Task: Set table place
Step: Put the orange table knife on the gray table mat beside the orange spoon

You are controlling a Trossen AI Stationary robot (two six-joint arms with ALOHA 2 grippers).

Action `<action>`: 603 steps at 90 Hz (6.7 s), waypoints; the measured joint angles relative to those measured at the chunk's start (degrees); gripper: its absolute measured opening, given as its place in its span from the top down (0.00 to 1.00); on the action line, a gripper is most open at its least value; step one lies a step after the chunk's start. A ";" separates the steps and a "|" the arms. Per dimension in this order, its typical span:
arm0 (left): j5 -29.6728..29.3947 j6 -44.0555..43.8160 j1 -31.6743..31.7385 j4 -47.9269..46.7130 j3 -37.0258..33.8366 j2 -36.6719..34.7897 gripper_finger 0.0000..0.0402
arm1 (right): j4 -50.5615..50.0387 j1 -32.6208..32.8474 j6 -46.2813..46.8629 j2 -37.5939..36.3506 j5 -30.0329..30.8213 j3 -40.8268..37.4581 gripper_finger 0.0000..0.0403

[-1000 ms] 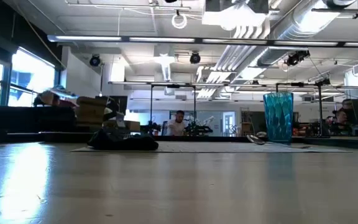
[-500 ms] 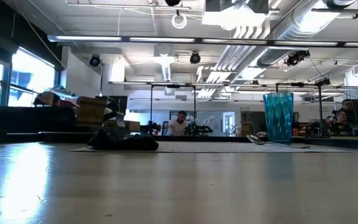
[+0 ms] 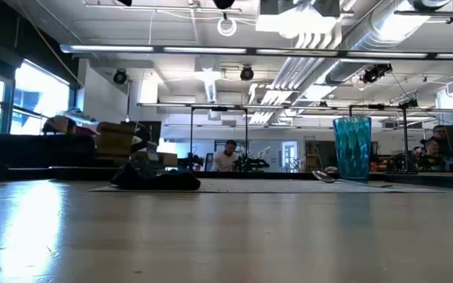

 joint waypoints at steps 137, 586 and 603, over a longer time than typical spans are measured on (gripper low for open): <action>-13.98 6.83 0.70 -2.48 -0.11 0.07 0.94 | -0.82 -1.88 12.06 -0.11 14.99 0.10 0.99; -36.12 2.43 -9.56 -26.99 -0.04 14.29 0.73 | -29.94 7.43 84.70 29.49 25.46 -0.01 0.71; -36.88 9.09 -6.58 -27.01 -0.04 14.31 0.73 | -29.82 6.77 93.24 29.49 24.64 -0.01 0.69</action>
